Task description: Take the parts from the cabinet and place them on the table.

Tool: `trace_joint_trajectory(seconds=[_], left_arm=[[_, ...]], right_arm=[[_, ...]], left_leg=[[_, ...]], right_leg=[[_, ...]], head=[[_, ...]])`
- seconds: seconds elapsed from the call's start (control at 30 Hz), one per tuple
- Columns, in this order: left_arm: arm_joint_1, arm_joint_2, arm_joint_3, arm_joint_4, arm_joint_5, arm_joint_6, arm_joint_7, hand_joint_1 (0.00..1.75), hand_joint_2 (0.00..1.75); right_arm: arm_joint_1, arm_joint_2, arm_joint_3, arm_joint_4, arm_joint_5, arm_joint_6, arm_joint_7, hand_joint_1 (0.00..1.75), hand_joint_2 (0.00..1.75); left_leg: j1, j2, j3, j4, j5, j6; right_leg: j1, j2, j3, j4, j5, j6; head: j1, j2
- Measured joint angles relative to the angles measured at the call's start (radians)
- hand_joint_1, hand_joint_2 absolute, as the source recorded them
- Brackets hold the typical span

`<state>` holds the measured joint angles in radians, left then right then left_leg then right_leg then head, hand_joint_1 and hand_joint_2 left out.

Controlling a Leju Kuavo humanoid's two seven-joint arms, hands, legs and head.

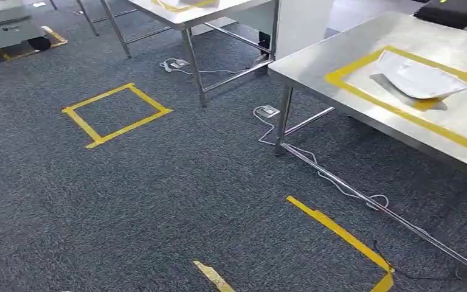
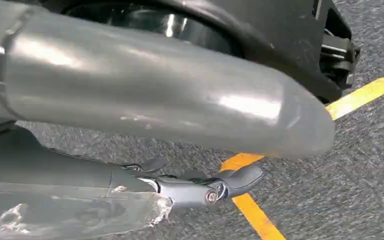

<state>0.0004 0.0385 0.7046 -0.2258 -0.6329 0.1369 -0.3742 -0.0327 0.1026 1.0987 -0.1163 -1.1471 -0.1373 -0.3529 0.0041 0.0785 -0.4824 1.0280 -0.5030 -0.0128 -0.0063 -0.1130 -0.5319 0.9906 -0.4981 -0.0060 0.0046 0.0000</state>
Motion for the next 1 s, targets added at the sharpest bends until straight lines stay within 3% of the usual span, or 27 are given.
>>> trace_joint_trajectory(seconds=[0.03,0.13,0.17,0.2,0.23,0.27,0.3,0.33,0.37,0.4,0.43,0.47,0.5,0.53,0.57,0.63,0.67,0.7,0.73,0.77,0.83,0.87,0.9,0.93,0.97,1.0], left_arm=[[-0.004,0.000,0.000,0.000,0.001,0.004,0.000,0.00,0.00],[-0.005,-0.008,0.001,0.000,0.008,0.019,0.000,0.00,0.00],[-0.005,-0.016,0.002,0.000,0.013,0.024,0.000,0.00,0.00],[-0.003,-0.028,0.003,0.000,0.019,0.029,0.001,0.00,0.00],[-0.008,-0.032,0.005,0.000,0.027,0.036,0.004,0.00,0.00],[-0.014,-0.041,0.008,0.000,0.032,0.040,0.005,0.00,0.00],[-0.019,-0.047,0.014,0.000,0.040,0.046,0.007,0.00,0.00],[-0.022,-0.053,0.021,0.000,0.045,0.050,0.009,0.00,0.00],[-0.022,-0.059,0.028,0.000,0.049,0.056,0.012,0.00,0.00],[-0.021,-0.066,0.034,0.000,0.054,0.061,0.017,0.00,0.00],[-0.021,-0.070,0.039,0.000,0.057,0.064,0.018,0.00,0.00],[-0.022,-0.073,0.045,0.000,0.057,0.066,0.018,0.00,0.00],[-0.024,-0.079,0.049,0.000,0.058,0.066,0.018,0.00,0.00],[-0.027,-0.083,0.052,0.000,0.059,0.066,0.018,0.00,0.00],[-0.031,-0.085,0.055,0.000,0.060,0.066,0.018,0.00,0.00],[-0.030,-0.087,0.064,0.000,0.068,0.063,0.018,0.00,0.00],[-0.030,-0.088,0.072,0.000,0.071,0.063,0.018,0.00,0.00],[-0.028,-0.092,0.078,0.000,0.075,0.063,0.018,0.00,0.00],[-0.029,-0.093,0.082,0.000,0.076,0.063,0.018,0.00,0.00],[-0.033,-0.094,0.086,0.000,0.076,0.063,0.018,0.00,0.00],[-0.038,-0.095,0.093,0.000,0.078,0.063,0.018,0.00,0.00],[-0.037,-0.096,0.099,0.000,0.080,0.063,0.018,0.00,0.00],[-0.035,-0.097,0.103,0.000,0.085,0.063,0.019,0.00,0.00],[-0.034,-0.097,0.108,0.000,0.090,0.064,0.021,0.00,0.00],[-0.034,-0.097,0.112,0.000,0.090,0.064,0.024,0.00,0.00],[-0.036,-0.097,0.116,0.000,0.091,0.065,0.026,0.00,0.00]], right_arm=[[0.000,0.000,0.000,0.000,0.003,0.003,0.000,0.00,0.00],[-0.003,-0.003,0.002,0.001,0.019,0.013,0.000,0.00,0.00],[-0.004,-0.006,0.003,0.002,0.027,0.016,-0.003,0.00,0.00],[-0.007,-0.014,0.006,0.002,0.036,0.018,-0.005,0.00,0.00],[-0.007,-0.016,0.010,0.002,0.045,0.020,-0.009,0.00,0.00],[-0.006,-0.019,0.015,0.002,0.053,0.021,-0.010,0.00,0.00],[-0.005,-0.022,0.022,0.002,0.058,0.022,-0.011,0.00,0.00],[-0.004,-0.026,0.027,0.002,0.064,0.022,-0.011,0.00,0.00],[-0.005,-0.026,0.033,0.002,0.071,0.022,-0.011,0.00,0.00],[-0.006,-0.027,0.039,0.002,0.077,0.022,-0.009,0.00,0.00],[-0.008,-0.029,0.045,0.002,0.082,0.022,-0.008,0.00,0.00],[-0.010,-0.030,0.051,0.002,0.086,0.022,-0.006,0.00,0.00],[-0.013,-0.031,0.055,0.002,0.089,0.022,-0.005,0.00,0.00],[-0.016,-0.036,0.058,0.002,0.090,0.022,-0.001,0.00,0.00],[-0.017,-0.035,0.063,0.002,0.097,0.022,-0.001,0.00,0.00],[-0.017,-0.035,0.077,0.002,0.107,0.023,0.008,0.00,0.00],[-0.018,-0.035,0.082,0.002,0.112,0.023,0.011,0.00,0.00],[-0.019,-0.034,0.087,0.001,0.116,0.023,0.017,0.00,0.00],[-0.020,-0.034,0.093,0.001,0.120,0.021,0.019,0.00,0.00],[-0.018,-0.034,0.099,0.001,0.124,0.022,0.023,0.00,0.00],[-0.017,-0.034,0.109,0.001,0.126,0.021,0.030,0.00,0.00],[-0.018,-0.034,0.112,0.001,0.130,0.021,0.033,0.00,0.00],[-0.020,-0.034,0.117,0.001,0.135,0.019,0.037,0.00,0.00],[-0.021,-0.034,0.123,0.001,0.140,0.019,0.040,0.00,0.00],[-0.022,-0.034,0.129,0.000,0.146,0.018,0.044,0.00,0.00],[-0.024,-0.033,0.133,0.000,0.150,0.017,0.046,0.00,0.00]], left_leg=[[-0.010,0.023,0.018,-0.038,-0.006,0.006],[-0.012,-0.008,0.003,-0.054,-0.015,0.025],[-0.005,-0.024,0.004,-0.067,-0.003,0.032],[-0.004,-0.033,-0.002,-0.067,0.003,0.037],[-0.003,-0.046,-0.010,-0.067,0.010,0.045],[-0.004,-0.060,-0.017,-0.067,0.015,0.048],[-0.007,-0.076,-0.025,-0.066,0.021,0.050],[-0.009,-0.090,-0.031,-0.065,0.026,0.052],[-0.013,-0.105,-0.035,-0.065,0.031,0.053],[-0.016,-0.120,-0.037,-0.065,0.035,0.053],[-0.018,-0.134,-0.037,-0.065,0.037,0.052],[-0.020,-0.147,-0.037,-0.065,0.039,0.051],[-0.018,-0.157,-0.038,-0.064,0.041,0.050],[-0.026,-0.165,-0.045,-0.058,0.042,0.045],[-0.018,-0.177,-0.054,-0.055,0.046,0.040],[-0.011,-0.203,-0.065,-0.056,0.055,0.025],[-0.016,-0.217,-0.070,-0.055,0.058,0.019],[-0.016,-0.174,-0.075,-0.040,0.041,0.017],[-0.015,-0.126,-0.097,0.002,0.005,0.007],[-0.009,-0.104,-0.133,0.078,-0.039,-0.002],[0.001,-0.090,-0.206,0.234,-0.102,-0.015],[0.006,-0.087,-0.216,0.258,-0.100,-0.020],[0.011,-0.085,-0.203,0.239,-0.077,-0.025],[0.016,-0.080,-0.169,0.177,-0.036,-0.027],[0.018,-0.066,-0.115,0.080,0.012,-0.028],[0.017,-0.027,-0.066,-0.005,0.044,-0.027]], right_leg=[[0.005,-0.012,-0.003,0.004,0.002,0.004],[0.006,-0.052,-0.006,0.004,0.012,0.020],[0.008,-0.056,-0.010,0.006,0.008,0.027],[0.001,0.016,-0.024,0.026,-0.015,0.036],[-0.003,0.068,-0.046,0.083,-0.056,0.038],[-0.003,0.096,-0.081,0.167,-0.100,0.039],[-0.002,0.106,-0.115,0.247,-0.135,0.041],[-0.002,0.110,-0.140,0.304,-0.153,0.041],[-0.002,0.111,-0.142,0.313,-0.144,0.038],[-0.001,0.112,-0.120,0.274,-0.114,0.033],[0.001,0.116,-0.076,0.194,-0.068,0.027],[0.003,0.133,-0.024,0.099,-0.024,0.018],[0.004,0.177,0.019,0.017,0.001,0.009],[-0.002,0.227,0.029,-0.014,-0.011,0.002],[0.001,0.215,0.040,-0.019,-0.011,0.010],[0.006,0.195,0.035,-0.018,-0.008,0.006],[-0.003,0.179,0.038,-0.029,0.000,0.001],[-0.006,0.161,0.040,-0.034,0.005,-0.001],[-0.006,0.149,0.039,-0.037,0.005,-0.005],[-0.005,0.131,0.038,-0.036,0.005,-0.006],[-0.004,0.093,0.035,-0.036,0.004,-0.007],[-0.005,0.079,0.034,-0.035,0.003,-0.006],[-0.006,0.067,0.034,-0.034,0.002,-0.004],[-0.007,0.053,0.035,-0.033,0.001,-0.001],[-0.008,0.040,0.037,-0.031,-0.002,0.003],[-0.007,0.031,0.042,-0.030,-0.005,0.008]], head=[[0.000,0.000],[0.000,0.000],[0.001,0.000],[0.003,0.000],[0.005,0.000],[0.005,0.000],[0.003,0.000],[0.006,0.000],[0.005,0.000],[0.006,0.000],[0.006,0.000],[0.006,0.000],[0.006,0.000],[0.003,0.000],[0.005,0.000],[0.005,0.000],[0.003,0.000],[0.005,0.000],[-0.007,0.000],[-0.010,0.000],[-0.009,0.000],[-0.010,0.000],[-0.009,0.000],[-0.010,0.000],[-0.009,0.000],[-0.010,0.000]])
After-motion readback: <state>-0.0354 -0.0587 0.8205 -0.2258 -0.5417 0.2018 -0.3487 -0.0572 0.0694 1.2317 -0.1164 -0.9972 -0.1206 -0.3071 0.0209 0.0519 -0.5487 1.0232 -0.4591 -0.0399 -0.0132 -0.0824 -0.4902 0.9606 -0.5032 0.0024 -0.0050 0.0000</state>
